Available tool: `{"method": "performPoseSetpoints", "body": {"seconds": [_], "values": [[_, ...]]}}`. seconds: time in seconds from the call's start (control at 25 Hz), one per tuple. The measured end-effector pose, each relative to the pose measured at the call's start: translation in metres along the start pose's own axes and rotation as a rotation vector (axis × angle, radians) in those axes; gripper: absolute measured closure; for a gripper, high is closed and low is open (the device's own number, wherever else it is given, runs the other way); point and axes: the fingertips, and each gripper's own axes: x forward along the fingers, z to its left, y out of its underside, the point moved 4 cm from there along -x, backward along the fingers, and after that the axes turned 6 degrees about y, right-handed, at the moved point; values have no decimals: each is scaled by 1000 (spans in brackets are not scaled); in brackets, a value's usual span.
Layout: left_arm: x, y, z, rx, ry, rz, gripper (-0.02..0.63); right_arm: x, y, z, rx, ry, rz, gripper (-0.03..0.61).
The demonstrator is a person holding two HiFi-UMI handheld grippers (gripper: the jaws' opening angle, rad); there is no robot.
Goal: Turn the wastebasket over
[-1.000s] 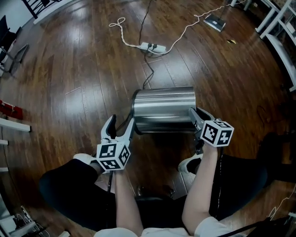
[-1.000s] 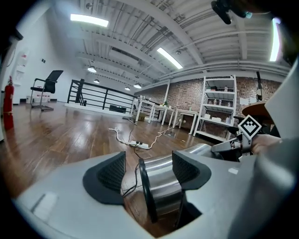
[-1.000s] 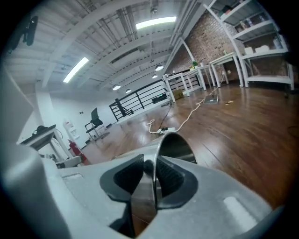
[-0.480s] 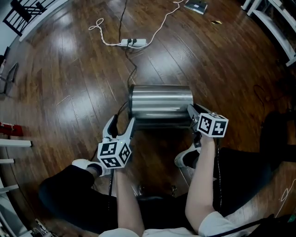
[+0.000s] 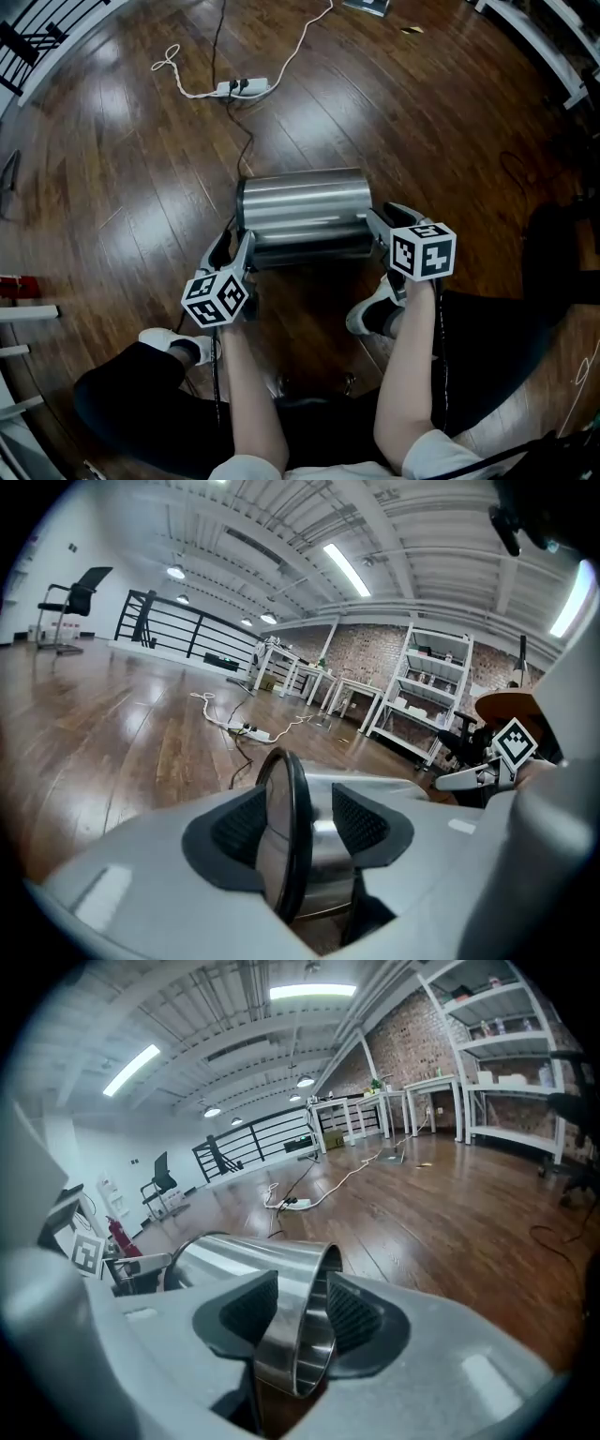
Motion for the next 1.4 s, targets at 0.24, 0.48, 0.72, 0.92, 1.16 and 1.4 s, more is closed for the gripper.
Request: {"method": "performPoseSetpoints", "body": {"seconds": [0.24, 0.48, 0.72, 0.92, 1.16, 1.4], "values": [[3, 14, 4, -187, 93, -14, 477, 14, 22, 3, -1, -18, 100, 498], [4, 13, -1, -130, 105, 45, 510, 16, 21, 2, -20, -2, 151, 505], [-11, -18, 19, -91, 27, 53, 522, 33, 12, 28, 10, -127, 159, 509], [-32, -83, 7, 140, -20, 39, 531, 50, 22, 55, 43, -196, 195, 506], [-28, -116, -45, 475, 12, 119, 535, 85, 48, 92, -113, -57, 247, 592], [3, -69, -118, 792, 144, 251, 534, 118, 110, 71, 158, -40, 269, 592]]}}
